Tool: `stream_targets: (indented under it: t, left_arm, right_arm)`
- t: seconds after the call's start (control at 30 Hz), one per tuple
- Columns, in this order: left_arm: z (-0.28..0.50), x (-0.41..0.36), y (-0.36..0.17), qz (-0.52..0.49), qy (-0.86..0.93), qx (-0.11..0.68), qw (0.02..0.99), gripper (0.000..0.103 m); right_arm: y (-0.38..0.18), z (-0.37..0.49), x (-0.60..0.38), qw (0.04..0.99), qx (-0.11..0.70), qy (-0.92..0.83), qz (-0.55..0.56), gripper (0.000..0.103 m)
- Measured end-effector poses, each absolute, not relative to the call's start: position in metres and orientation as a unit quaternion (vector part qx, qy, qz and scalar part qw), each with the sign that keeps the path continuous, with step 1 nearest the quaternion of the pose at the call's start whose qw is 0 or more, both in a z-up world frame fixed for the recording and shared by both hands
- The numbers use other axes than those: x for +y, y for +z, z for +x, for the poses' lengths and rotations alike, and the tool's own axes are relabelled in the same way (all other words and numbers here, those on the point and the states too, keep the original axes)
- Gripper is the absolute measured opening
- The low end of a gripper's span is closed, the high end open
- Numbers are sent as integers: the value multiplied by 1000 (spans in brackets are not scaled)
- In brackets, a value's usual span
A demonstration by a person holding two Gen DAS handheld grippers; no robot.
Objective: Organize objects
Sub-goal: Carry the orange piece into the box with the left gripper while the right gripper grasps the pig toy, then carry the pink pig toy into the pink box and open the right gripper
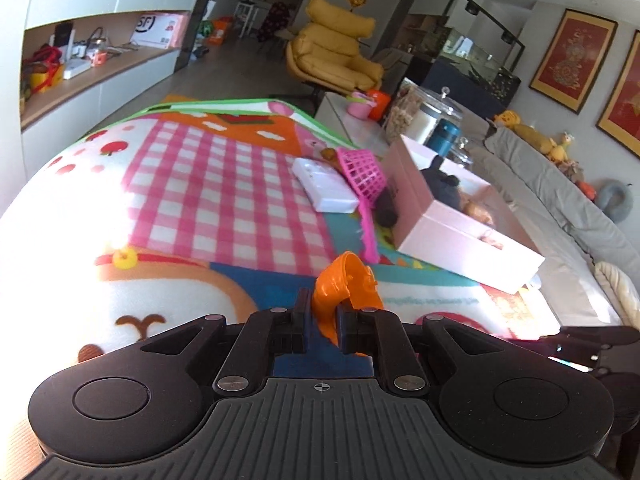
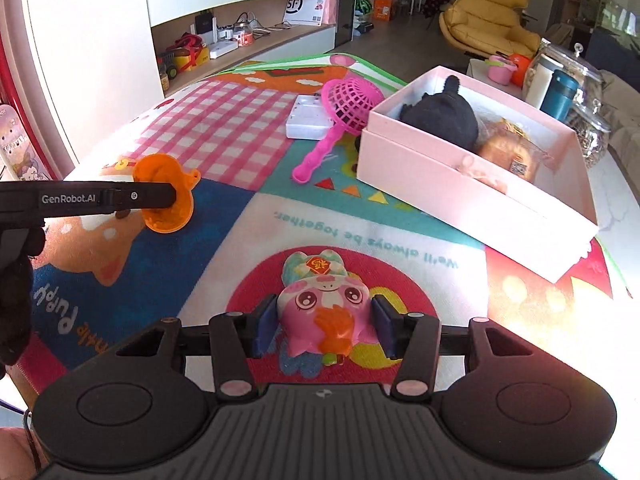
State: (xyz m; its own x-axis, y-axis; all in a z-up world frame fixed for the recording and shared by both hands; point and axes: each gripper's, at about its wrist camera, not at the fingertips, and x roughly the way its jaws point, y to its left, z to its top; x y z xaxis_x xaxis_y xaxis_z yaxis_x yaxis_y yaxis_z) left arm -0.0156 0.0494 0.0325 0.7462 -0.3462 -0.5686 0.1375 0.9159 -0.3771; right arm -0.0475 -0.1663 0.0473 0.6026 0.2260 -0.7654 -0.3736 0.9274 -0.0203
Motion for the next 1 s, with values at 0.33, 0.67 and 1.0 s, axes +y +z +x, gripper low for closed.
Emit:
stream_targets:
  t: [0.33, 0.67, 1.0]
  left_arm:
    - [66, -68, 100, -125, -214, 292, 924, 14]
    - [144, -126, 56, -141, -195, 347, 907, 19]
    - [73, -40, 71, -118, -169, 263, 943, 19]
  right_arm:
    - [46, -56, -198, 901, 399, 163, -53, 50]
    - [46, -53, -210, 907, 391, 152, -44, 50]
    - [73, -41, -221, 919, 362, 146, -51, 47]
